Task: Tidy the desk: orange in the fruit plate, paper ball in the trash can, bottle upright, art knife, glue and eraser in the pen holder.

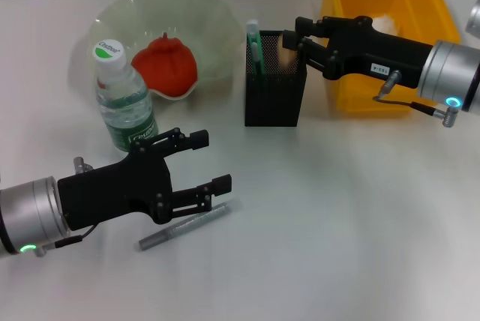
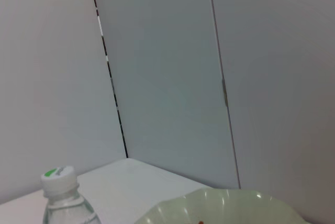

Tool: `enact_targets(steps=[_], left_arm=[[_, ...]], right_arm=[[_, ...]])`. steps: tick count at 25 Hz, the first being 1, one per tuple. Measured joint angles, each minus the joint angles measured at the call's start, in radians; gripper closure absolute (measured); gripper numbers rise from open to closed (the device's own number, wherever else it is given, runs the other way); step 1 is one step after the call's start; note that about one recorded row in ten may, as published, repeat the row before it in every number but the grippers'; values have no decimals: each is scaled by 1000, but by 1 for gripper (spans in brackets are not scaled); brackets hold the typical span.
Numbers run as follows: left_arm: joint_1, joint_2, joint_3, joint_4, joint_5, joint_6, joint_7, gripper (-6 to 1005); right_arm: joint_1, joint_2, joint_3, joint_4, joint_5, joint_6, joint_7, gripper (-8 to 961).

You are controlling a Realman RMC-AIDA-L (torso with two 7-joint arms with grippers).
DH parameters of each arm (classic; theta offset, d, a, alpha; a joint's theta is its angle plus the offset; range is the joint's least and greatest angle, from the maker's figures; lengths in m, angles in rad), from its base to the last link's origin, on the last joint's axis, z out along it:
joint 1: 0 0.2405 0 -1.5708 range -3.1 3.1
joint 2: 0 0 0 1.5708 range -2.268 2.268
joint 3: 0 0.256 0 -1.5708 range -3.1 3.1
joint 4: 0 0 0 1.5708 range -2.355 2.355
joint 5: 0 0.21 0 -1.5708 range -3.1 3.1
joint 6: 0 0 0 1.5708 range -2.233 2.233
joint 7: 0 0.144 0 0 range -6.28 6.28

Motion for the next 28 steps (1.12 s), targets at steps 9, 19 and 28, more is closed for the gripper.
enact_targets(steps=[9, 19, 28], left_arm=[[0, -1, 0, 0, 0, 0, 0, 214], [1, -1, -2, 0, 0, 6, 0, 214], [-1, 1, -3, 9, -10, 17, -4, 215]], right_arm=[[15, 1, -32, 3, 1, 26, -10, 647], [-49, 1, -20, -57, 11, -154, -7, 648], [-181, 0, -13, -36, 34, -367, -97, 648]])
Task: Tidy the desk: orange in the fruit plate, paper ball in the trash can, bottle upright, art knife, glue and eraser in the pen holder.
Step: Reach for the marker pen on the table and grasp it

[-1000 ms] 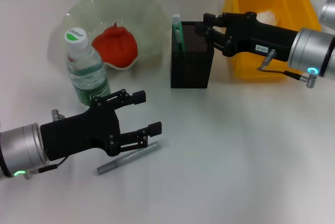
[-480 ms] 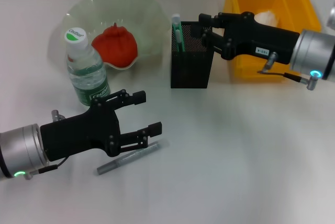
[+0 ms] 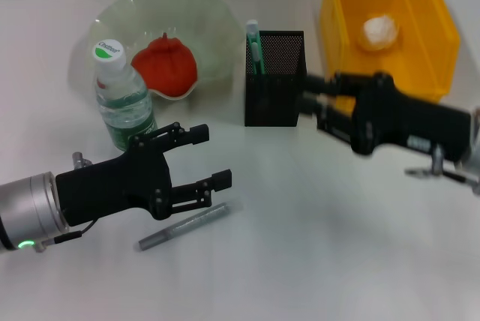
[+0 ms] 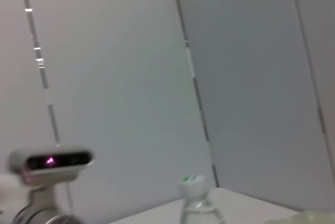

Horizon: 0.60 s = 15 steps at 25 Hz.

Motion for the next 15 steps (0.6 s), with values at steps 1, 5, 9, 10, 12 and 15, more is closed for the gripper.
enact_targets(steps=[1, 5, 9, 10, 12, 15], left_arm=[[-2, 0, 1, 0, 0, 0, -1, 215], [-20, 2, 8, 2, 3, 0, -12, 215], [-30, 2, 14, 43, 8, 3, -54, 215], [-30, 2, 14, 43, 8, 3, -54, 215], [-30, 1, 34, 93, 10, 4, -111, 215], [-31, 2, 64, 137, 23, 0, -166, 215]], right_arm=[[-13, 1, -1, 12, -1, -19, -28, 648], [-52, 2, 17, 58, 3, -46, -89, 648], [-60, 0, 61, 117, 4, -39, -95, 648], [-60, 0, 73, 129, 3, -35, -96, 648], [-60, -1, 83, 146, 2, -31, -103, 647], [-60, -1, 85, 160, 2, -20, -119, 647]])
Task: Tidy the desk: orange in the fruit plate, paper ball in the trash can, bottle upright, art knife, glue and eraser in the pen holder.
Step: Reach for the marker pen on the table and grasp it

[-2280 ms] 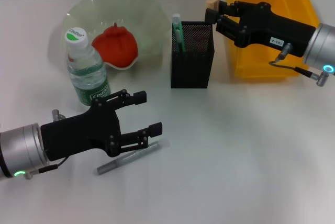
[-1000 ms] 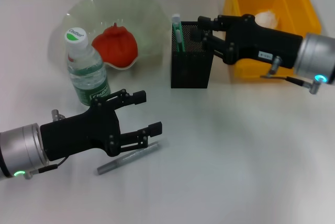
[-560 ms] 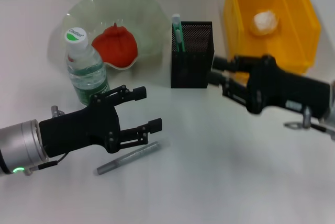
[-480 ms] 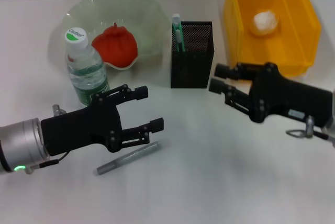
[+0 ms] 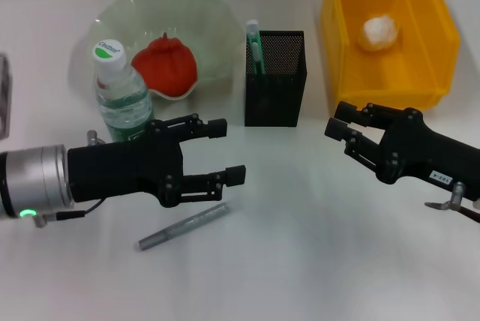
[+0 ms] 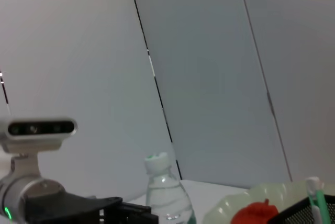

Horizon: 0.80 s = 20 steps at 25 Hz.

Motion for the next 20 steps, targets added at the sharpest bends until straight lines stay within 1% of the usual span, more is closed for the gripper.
enact_targets(steps=[1, 2, 3, 4, 5, 6, 7, 9, 10, 11, 12, 13, 14, 17, 20], left_arm=[[0, 0, 0, 0, 0, 0, 0, 215], [0, 1, 17, 86, 47, -3, -125, 215], [-4, 1, 20, 185, 111, -3, -284, 215], [-7, 1, 21, 223, 135, -2, -343, 215], [-7, 1, 21, 223, 135, -2, -343, 215], [-11, 1, 24, 258, 163, 1, -398, 215], [-24, 0, 35, 335, 226, 7, -531, 215], [-39, -1, 71, 435, 301, 9, -652, 215], [-39, -1, 71, 435, 301, 9, -652, 215], [-41, -1, 83, 459, 318, 9, -685, 215], [-47, -1, 141, 563, 390, 5, -807, 215], [-48, -1, 164, 599, 418, 5, -843, 215], [-50, -2, 204, 663, 467, 6, -901, 215], [-51, -3, 292, 784, 544, 5, -992, 215], [-56, -5, 380, 872, 612, 2, -1078, 215]], right_arm=[[3, 0, 0, 5, 0, 9, -3, 647], [7, 0, 0, 12, 0, 17, -5, 647], [13, 1, 0, 19, 0, 27, -5, 647], [19, 1, 0, 28, 0, 35, -5, 647], [31, 1, 1, 44, -1, 47, -6, 647], [31, 1, 1, 44, -1, 47, -6, 647], [36, 1, 1, 51, -2, 52, -6, 647], [46, 2, -1, 60, -3, 59, -6, 647], [49, 2, -1, 64, -4, 61, -6, 648], [51, 3, 0, 68, -5, 62, -6, 648], [52, 3, 0, 71, -5, 62, -6, 648], [53, 3, 1, 73, -5, 63, -6, 648], [53, 3, 1, 76, -5, 65, -6, 648], [55, 3, 1, 88, -2, 69, -6, 647], [55, 4, 1, 97, 0, 75, -6, 647]])
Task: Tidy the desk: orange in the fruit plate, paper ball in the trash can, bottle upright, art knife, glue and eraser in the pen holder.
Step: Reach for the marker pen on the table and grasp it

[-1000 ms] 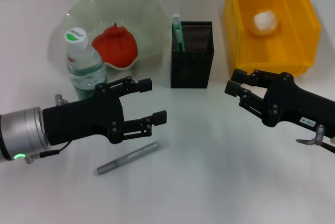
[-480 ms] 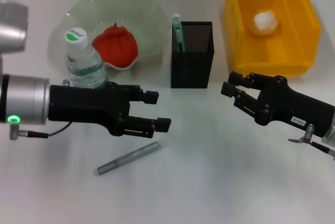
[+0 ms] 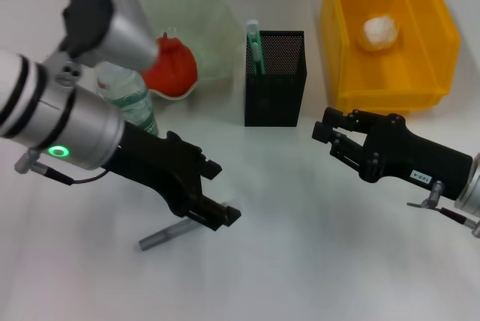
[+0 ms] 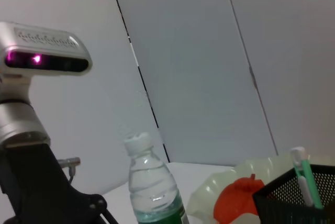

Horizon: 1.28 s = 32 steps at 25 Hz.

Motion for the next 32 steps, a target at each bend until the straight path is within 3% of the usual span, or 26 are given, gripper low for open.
enact_targets(steps=[3, 6, 11, 22, 32], left_arm=[[-6, -1, 50, 43, 47, -3, -51, 215], [-21, -2, 162, 88, 134, -34, -155, 215], [-38, -5, 231, 90, 164, -64, -205, 215], [-110, -8, 272, -86, 217, -159, -210, 216], [-118, -8, 283, -117, 221, -188, -202, 216]], right_arm=[[0, 1, 0, 10, 0, 3, 0, 648], [1, 2, 0, 18, 1, 9, 0, 648], [10, 3, 0, 31, 1, 25, 0, 648], [36, 2, 0, 48, 1, 50, 0, 648], [57, 3, 0, 62, 1, 65, 0, 648]])
